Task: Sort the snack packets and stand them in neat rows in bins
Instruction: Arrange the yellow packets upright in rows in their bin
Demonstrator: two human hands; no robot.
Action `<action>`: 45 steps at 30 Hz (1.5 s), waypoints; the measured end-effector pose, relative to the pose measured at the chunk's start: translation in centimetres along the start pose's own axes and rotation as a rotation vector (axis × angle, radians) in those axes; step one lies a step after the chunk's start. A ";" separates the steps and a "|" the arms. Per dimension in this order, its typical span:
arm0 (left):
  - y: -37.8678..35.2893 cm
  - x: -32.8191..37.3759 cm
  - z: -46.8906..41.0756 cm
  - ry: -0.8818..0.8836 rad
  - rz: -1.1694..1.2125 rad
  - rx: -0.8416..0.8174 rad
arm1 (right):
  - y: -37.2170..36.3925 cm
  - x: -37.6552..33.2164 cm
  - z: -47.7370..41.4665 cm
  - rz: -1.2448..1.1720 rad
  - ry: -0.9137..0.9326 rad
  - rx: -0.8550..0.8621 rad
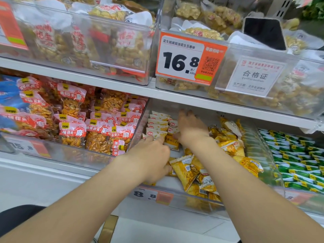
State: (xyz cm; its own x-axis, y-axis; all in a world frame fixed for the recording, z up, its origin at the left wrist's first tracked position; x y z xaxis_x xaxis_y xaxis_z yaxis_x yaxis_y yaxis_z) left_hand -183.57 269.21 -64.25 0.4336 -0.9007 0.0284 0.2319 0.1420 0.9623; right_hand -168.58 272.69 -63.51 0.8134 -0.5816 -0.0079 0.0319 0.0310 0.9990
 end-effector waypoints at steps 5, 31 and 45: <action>-0.1 0.0 0.0 -0.001 0.028 0.003 | -1.1 -0.5 -0.2 -0.164 -0.018 -0.114; 2.3 1.1 2.1 -0.033 0.210 0.443 | 0.7 1.3 9.0 0.041 0.459 -0.108; 4.4 0.3 3.4 -0.007 0.426 0.721 | 3.6 4.8 7.7 -0.707 0.244 -0.011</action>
State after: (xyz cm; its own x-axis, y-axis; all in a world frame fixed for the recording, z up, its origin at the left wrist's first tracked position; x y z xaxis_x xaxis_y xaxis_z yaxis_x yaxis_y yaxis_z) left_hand -185.40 268.16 -59.04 0.3517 -0.8323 0.4285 -0.5655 0.1759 0.8058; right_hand -169.05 263.77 -59.66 0.7023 -0.2687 -0.6592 0.6001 -0.2746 0.7513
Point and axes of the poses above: each hand's wrist, its own z-axis away from the middle knuckle, its own y-axis out of the back of the hand, x = y × z, the point moved 7 cm from there along -z, towards the middle knuckle, and after that the axes turned 8 degrees about -y, right-handed, at the moved point
